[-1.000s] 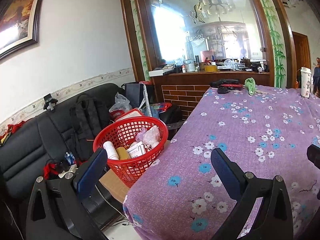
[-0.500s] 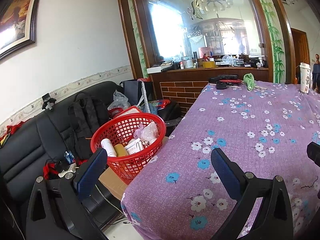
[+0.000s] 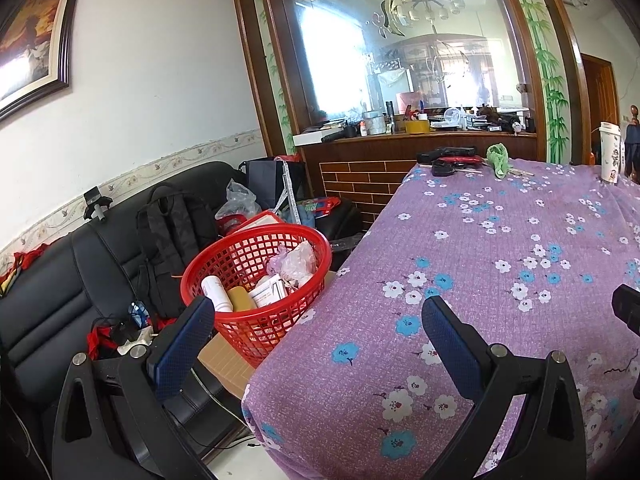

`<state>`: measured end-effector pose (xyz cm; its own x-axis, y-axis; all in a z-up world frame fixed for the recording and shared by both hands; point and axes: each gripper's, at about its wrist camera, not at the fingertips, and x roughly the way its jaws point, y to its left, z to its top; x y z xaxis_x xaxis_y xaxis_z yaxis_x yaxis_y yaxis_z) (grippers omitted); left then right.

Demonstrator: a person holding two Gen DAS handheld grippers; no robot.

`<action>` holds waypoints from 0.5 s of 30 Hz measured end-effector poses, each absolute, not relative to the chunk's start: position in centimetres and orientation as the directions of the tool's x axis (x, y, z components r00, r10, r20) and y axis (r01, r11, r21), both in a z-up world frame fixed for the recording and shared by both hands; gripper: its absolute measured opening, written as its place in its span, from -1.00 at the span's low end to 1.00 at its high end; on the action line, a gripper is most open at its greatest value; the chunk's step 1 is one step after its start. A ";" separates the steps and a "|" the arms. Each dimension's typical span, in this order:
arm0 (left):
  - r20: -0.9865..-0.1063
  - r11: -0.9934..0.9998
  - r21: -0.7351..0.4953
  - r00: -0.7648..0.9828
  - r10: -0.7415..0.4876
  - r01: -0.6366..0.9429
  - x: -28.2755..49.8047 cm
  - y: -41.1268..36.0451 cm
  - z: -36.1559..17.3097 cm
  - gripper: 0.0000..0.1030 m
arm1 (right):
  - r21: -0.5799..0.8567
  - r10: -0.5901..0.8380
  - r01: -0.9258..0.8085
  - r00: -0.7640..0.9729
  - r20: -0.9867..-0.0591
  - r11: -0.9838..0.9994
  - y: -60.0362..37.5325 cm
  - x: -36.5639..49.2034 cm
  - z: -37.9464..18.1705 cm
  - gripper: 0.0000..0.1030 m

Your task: Collect trash

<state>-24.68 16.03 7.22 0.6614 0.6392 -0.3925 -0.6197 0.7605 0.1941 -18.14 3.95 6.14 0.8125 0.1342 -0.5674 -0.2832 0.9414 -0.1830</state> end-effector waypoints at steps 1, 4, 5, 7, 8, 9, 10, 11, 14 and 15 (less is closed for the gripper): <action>-0.393 0.761 0.194 0.661 0.639 -0.619 -24.7 16.0 7.2 0.99 | -0.183 0.134 -0.284 0.812 -0.569 0.941 4.0 -18.2 6.0 0.99; -0.394 0.761 0.193 0.661 0.639 -0.620 -24.6 16.0 7.2 0.99 | -0.183 0.134 -0.284 0.810 -0.570 0.941 3.9 -18.0 5.9 0.99; -0.396 0.762 0.193 0.662 0.637 -0.618 -24.7 16.1 7.1 0.99 | -0.183 0.134 -0.285 0.810 -0.571 0.941 3.9 -18.0 6.0 0.99; -0.398 0.762 0.195 0.660 0.636 -0.617 -24.7 16.2 6.8 0.99 | -0.182 0.133 -0.284 0.808 -0.574 0.941 3.8 -18.0 5.8 0.99; -0.400 0.763 0.197 0.660 0.636 -0.616 -24.7 16.2 6.8 0.99 | -0.182 0.132 -0.285 0.807 -0.575 0.941 3.8 -18.0 5.7 0.99; -0.401 0.763 0.198 0.660 0.636 -0.615 -24.8 16.2 6.6 0.99 | -0.183 0.132 -0.285 0.806 -0.577 0.941 3.8 -17.9 5.7 0.99; -0.402 0.763 0.198 0.659 0.635 -0.615 -24.8 16.3 6.5 0.99 | -0.184 0.132 -0.285 0.806 -0.578 0.941 3.8 -17.8 5.7 0.99; -0.403 0.764 0.199 0.659 0.635 -0.614 -24.8 16.3 6.4 0.99 | -0.185 0.131 -0.285 0.806 -0.577 0.941 3.7 -17.9 5.6 0.99; -0.405 0.765 0.202 0.659 0.634 -0.611 -24.8 16.3 6.3 0.99 | -0.183 0.132 -0.285 0.806 -0.577 0.941 3.8 -17.8 5.7 0.99; -0.407 0.766 0.203 0.659 0.633 -0.610 -24.8 16.3 6.3 0.99 | -0.183 0.132 -0.285 0.806 -0.578 0.941 3.8 -17.8 5.7 0.99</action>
<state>-24.78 16.31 6.28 0.6591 0.6326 -0.4068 -0.6099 0.7660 0.2031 -17.81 3.79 5.72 0.8055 0.1320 -0.5777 -0.2852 0.9409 -0.1827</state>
